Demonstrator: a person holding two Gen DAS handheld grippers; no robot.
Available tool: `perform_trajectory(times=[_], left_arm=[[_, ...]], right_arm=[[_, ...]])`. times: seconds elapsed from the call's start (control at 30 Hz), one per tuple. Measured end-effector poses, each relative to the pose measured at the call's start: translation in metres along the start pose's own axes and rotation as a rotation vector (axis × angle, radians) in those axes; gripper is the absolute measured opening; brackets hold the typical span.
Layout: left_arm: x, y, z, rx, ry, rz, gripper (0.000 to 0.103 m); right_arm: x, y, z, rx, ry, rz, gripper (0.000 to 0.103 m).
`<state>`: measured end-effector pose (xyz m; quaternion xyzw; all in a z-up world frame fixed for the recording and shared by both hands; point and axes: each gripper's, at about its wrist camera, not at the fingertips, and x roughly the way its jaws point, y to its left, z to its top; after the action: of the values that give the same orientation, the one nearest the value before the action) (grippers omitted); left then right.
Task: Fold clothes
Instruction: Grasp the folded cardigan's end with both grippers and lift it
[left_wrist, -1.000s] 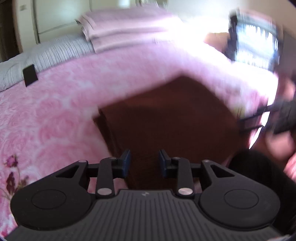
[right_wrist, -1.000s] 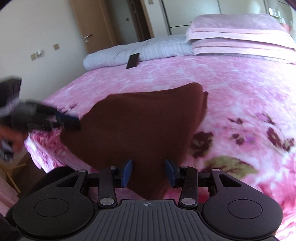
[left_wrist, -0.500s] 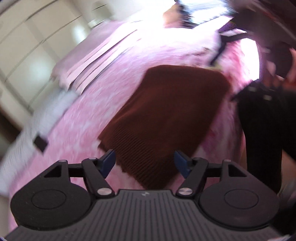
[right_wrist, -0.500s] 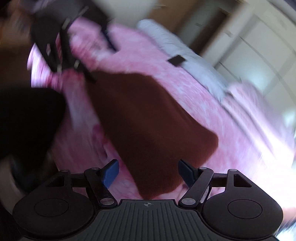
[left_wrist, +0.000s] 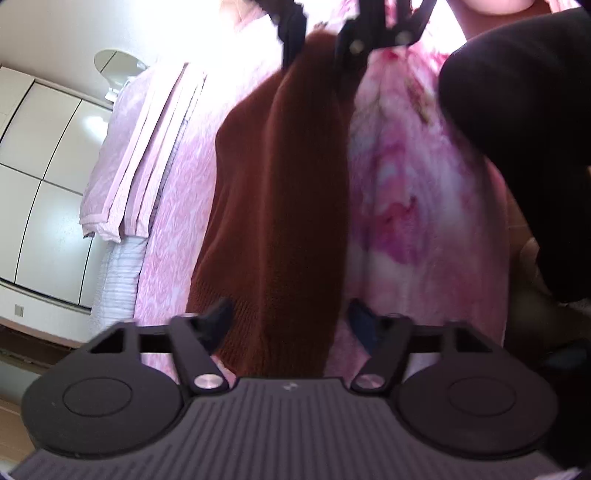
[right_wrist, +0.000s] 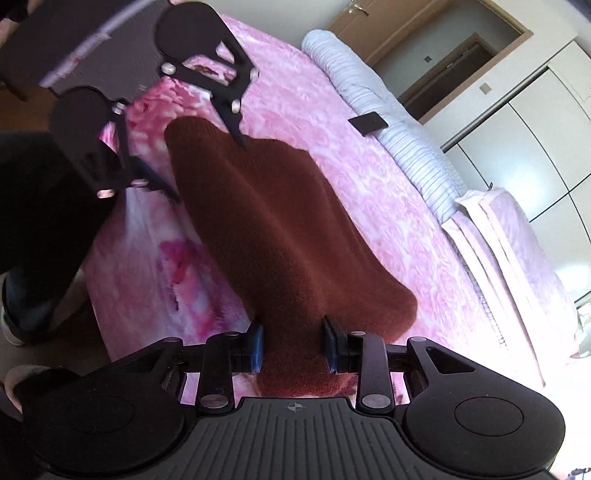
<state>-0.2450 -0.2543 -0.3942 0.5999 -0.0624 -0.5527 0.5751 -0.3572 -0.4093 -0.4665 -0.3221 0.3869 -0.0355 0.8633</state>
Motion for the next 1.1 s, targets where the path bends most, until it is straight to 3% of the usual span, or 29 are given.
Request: perform_trajectory(times=[0.07, 0.13, 0.27, 0.37, 0.53, 0.67, 0.73, 1.1], left_arm=[[0.006, 0.002, 0.001, 0.004, 0.014, -0.007, 0.04], [0.007, 0.003, 0.001, 0.001, 0.016, -0.027, 0.032], [0.008, 0.007, 0.001, -0.03, 0.016, -0.063, 0.028], [0.006, 0.013, 0.001, -0.056, 0.014, -0.083, 0.028], [0.002, 0.022, 0.002, -0.072, 0.011, -0.095, 0.027], [0.003, 0.021, 0.003, -0.059, 0.015, -0.096, 0.029], [0.004, 0.019, 0.003, -0.048, 0.02, -0.089, 0.033], [0.014, 0.007, 0.001, 0.0, 0.041, -0.045, 0.037]], right_arm=[[0.0, 0.006, -0.004, -0.004, -0.005, -0.003, 0.034], [0.002, 0.016, -0.008, -0.004, 0.001, -0.014, 0.043], [0.006, 0.034, -0.008, -0.022, -0.016, -0.066, 0.053], [0.023, 0.04, -0.008, -0.062, 0.0, -0.096, 0.054], [0.038, 0.033, -0.008, -0.063, 0.013, -0.119, 0.053], [0.035, 0.025, -0.005, -0.04, 0.013, -0.099, 0.035], [0.031, 0.02, -0.003, -0.018, 0.007, -0.092, 0.033], [0.018, 0.014, 0.001, 0.003, -0.005, -0.09, 0.032]])
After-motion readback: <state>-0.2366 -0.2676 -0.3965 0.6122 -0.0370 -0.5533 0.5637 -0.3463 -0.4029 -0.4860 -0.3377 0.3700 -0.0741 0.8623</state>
